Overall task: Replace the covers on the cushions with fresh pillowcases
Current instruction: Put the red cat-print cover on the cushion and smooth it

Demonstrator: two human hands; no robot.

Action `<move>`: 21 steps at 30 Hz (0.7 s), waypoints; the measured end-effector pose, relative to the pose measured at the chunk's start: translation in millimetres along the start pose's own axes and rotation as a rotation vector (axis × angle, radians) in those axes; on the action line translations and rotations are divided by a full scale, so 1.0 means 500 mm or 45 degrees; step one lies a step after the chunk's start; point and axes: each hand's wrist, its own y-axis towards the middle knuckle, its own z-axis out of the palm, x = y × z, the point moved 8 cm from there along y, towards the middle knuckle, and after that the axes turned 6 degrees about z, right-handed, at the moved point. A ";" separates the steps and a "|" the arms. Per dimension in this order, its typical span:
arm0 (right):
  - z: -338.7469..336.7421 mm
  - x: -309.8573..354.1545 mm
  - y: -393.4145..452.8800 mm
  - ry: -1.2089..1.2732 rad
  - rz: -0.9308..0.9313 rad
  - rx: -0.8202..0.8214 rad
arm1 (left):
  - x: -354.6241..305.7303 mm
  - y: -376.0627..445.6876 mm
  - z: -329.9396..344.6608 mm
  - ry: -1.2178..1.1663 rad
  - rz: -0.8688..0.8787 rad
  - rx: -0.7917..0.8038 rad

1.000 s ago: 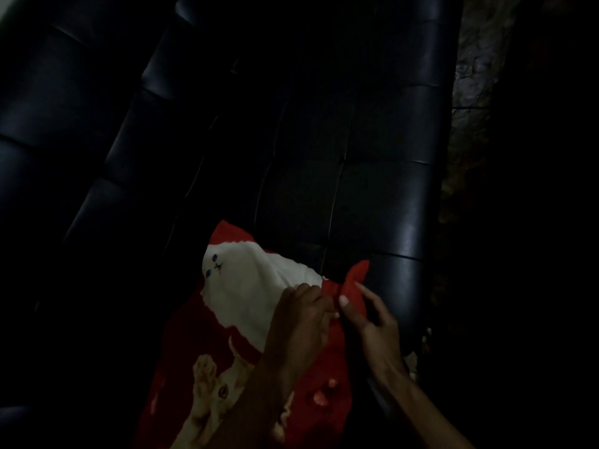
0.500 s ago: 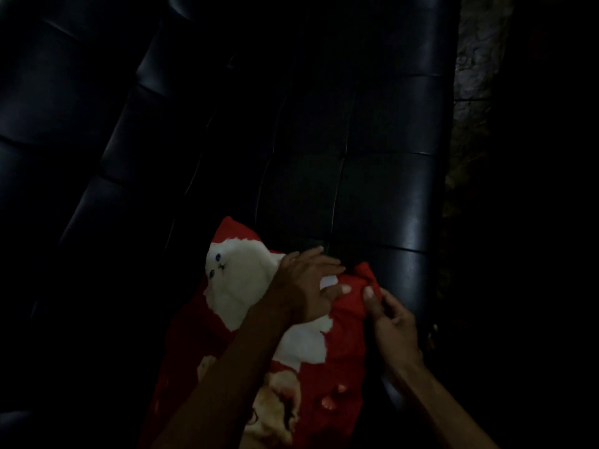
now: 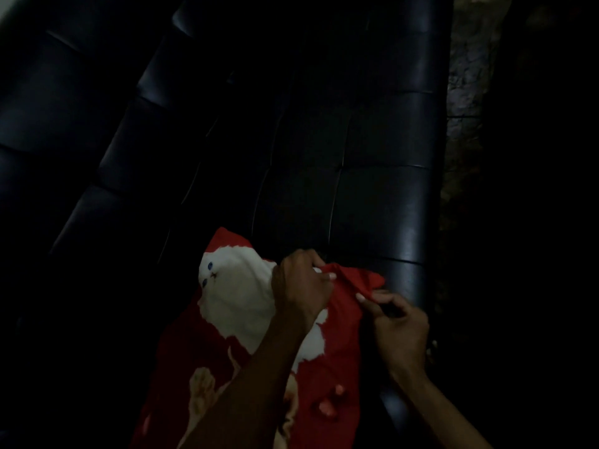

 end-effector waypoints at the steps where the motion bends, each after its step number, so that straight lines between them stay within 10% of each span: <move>1: 0.006 0.003 -0.004 -0.078 -0.072 0.020 | 0.003 0.002 -0.009 -0.003 -0.022 -0.056; 14: 0.068 -0.027 -0.003 -0.161 0.114 0.191 | 0.051 -0.056 -0.064 -0.030 0.369 -0.419; 21: 0.099 -0.028 -0.012 -0.150 0.120 0.325 | 0.046 -0.118 -0.008 0.028 0.637 -0.239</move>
